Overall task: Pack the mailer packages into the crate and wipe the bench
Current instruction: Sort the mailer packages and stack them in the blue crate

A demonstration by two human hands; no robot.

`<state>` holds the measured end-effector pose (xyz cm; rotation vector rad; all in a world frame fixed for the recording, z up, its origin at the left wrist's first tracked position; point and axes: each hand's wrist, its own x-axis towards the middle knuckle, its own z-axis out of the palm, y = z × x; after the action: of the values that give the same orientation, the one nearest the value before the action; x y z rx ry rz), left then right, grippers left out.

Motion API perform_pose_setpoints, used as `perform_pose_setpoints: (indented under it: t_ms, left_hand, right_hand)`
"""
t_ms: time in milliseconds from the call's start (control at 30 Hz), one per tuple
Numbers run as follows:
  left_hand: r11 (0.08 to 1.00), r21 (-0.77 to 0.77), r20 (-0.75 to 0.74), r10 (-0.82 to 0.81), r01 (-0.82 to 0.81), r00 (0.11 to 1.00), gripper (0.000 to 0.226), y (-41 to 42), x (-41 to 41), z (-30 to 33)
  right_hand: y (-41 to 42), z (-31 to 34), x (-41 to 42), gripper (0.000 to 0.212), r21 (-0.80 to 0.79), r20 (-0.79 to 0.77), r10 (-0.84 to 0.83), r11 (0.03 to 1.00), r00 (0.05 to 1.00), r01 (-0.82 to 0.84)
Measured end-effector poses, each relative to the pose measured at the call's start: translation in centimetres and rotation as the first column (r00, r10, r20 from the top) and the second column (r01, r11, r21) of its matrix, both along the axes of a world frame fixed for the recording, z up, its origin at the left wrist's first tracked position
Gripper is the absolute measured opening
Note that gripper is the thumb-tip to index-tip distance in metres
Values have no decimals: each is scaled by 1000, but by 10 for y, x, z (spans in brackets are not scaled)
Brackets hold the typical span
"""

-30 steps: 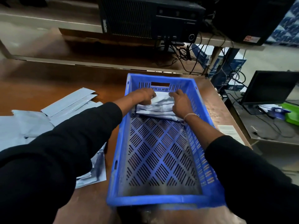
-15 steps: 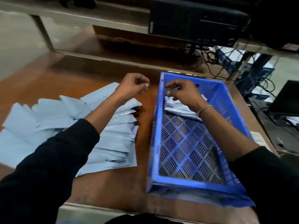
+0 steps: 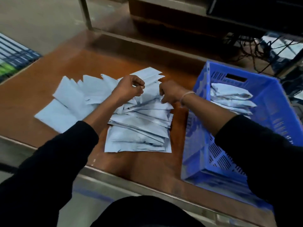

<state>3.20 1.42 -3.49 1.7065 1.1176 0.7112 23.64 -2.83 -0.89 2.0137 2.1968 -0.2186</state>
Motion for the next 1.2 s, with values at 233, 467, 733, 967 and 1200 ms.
perform_pose_setpoints:
  t_ms: [233, 467, 733, 967, 1200]
  left_hand:
    - [999, -11, 35, 48, -48, 998, 19, -6, -34, -9]
    - [985, 167, -113, -18, 37, 993, 43, -5, -42, 3]
    - [951, 253, -174, -137, 179, 975, 47, 15, -28, 21]
    - [992, 58, 121, 107, -115, 987, 45, 33, -38, 23]
    - [945, -101, 169, 325, -312, 930, 64, 45, -70, 6]
  right_hand:
    - [43, -37, -12, 78, 44, 52, 44, 998, 998, -46]
    - [46, -32, 0, 33, 201, -198, 77, 979, 977, -36]
    - [32, 32, 27, 45, -48, -702, -98, 995, 705, 91]
    - [48, 4, 29, 39, 283, -573, -324, 784, 753, 552]
    - [51, -48, -2, 57, -70, -230, -107, 993, 967, 93]
